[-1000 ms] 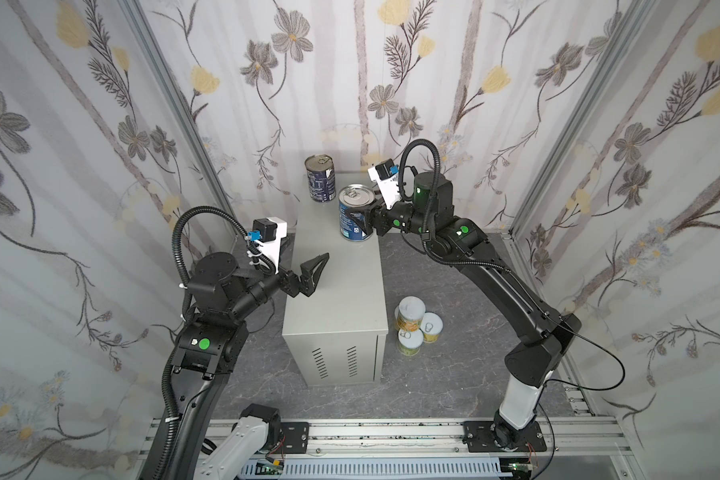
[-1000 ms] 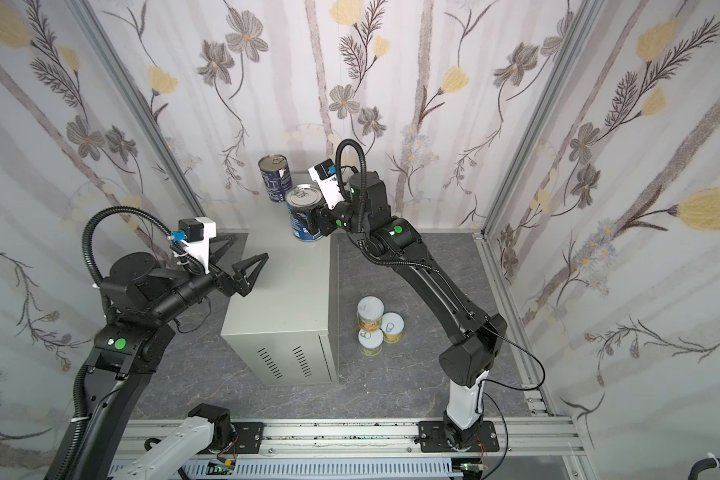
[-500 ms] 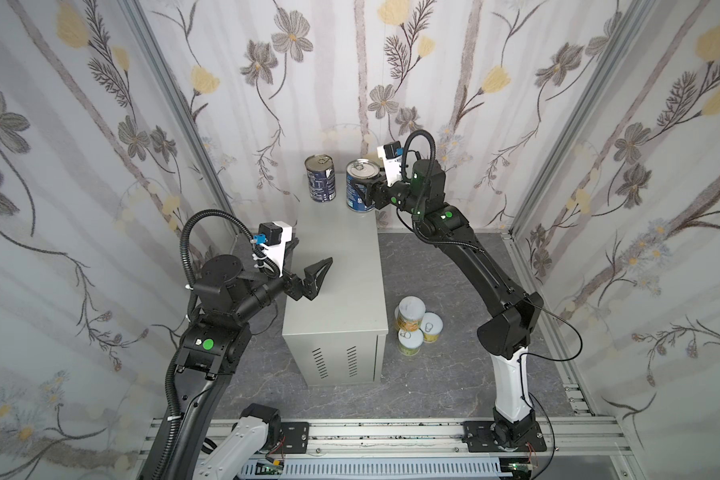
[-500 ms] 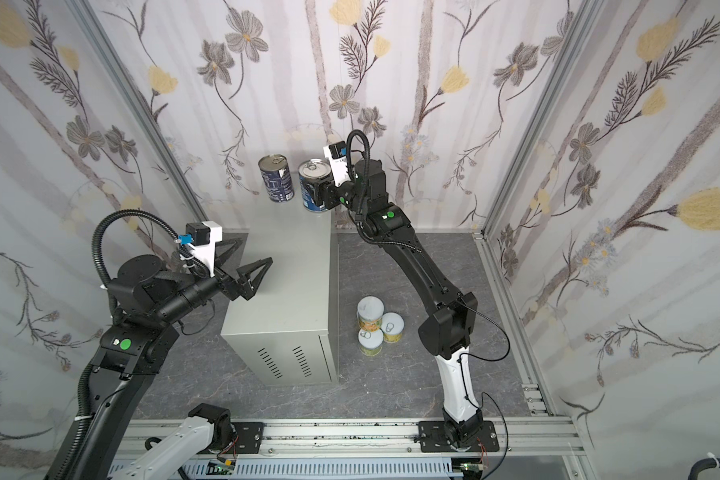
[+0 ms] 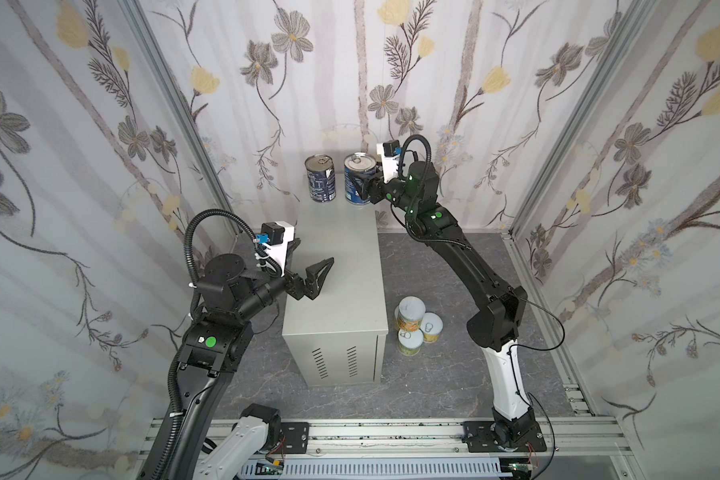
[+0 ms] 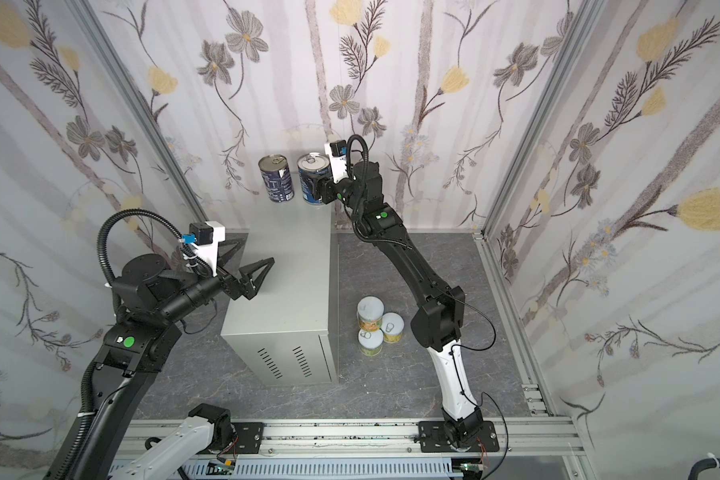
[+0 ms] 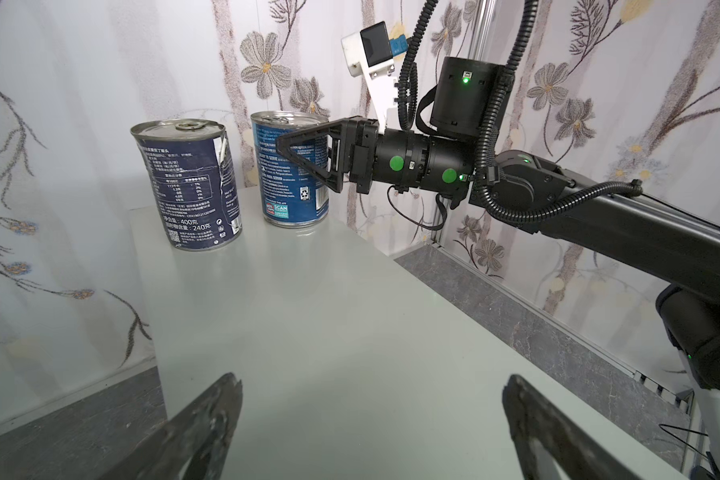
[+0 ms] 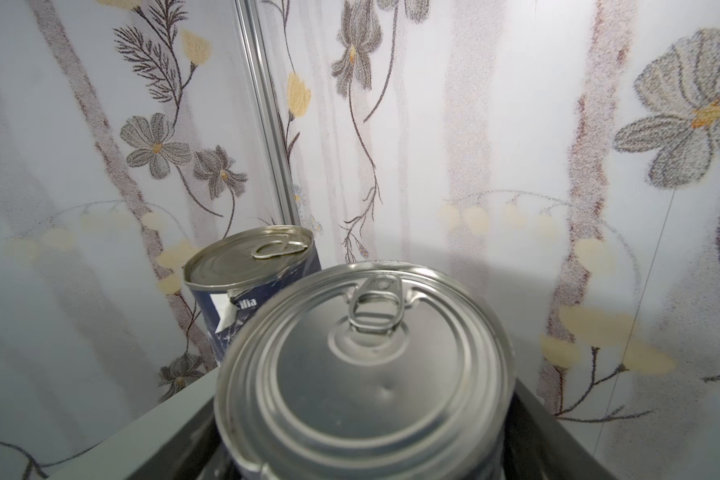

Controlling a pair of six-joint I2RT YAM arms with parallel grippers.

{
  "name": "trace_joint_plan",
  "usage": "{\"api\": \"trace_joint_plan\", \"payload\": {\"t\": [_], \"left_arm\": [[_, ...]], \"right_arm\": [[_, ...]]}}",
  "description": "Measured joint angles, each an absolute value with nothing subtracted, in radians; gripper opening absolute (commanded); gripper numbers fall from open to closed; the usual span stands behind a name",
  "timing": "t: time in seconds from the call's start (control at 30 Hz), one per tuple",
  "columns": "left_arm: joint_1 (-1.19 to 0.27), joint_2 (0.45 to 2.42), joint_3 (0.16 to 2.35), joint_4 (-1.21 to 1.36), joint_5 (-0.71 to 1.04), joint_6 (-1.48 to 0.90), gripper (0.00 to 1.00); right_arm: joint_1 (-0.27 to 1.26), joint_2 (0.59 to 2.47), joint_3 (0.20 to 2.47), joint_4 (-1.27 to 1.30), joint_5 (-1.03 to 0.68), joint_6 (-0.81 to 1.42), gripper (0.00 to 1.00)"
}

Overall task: Place and organize the canned foods onto the counter
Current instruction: 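Carry the blue-labeled can along the cabinet top toward the dark blue can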

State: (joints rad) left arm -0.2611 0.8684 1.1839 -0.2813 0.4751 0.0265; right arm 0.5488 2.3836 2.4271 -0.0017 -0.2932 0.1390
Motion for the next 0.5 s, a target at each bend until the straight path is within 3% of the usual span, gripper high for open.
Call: {"api": "trace_joint_plan", "payload": {"t": [0.3,0.5], "left_arm": [[-0.261,0.867,1.184,-0.281,0.475,0.026,1.00],[-0.262,0.863,1.184,-0.281,0.475,0.027,1.00]], "right_arm": [[0.551,2.410,2.443,0.034,-0.313,0.159,0.80],[0.562,2.420,2.448,0.047,-0.316,0.167,0.93]]}}
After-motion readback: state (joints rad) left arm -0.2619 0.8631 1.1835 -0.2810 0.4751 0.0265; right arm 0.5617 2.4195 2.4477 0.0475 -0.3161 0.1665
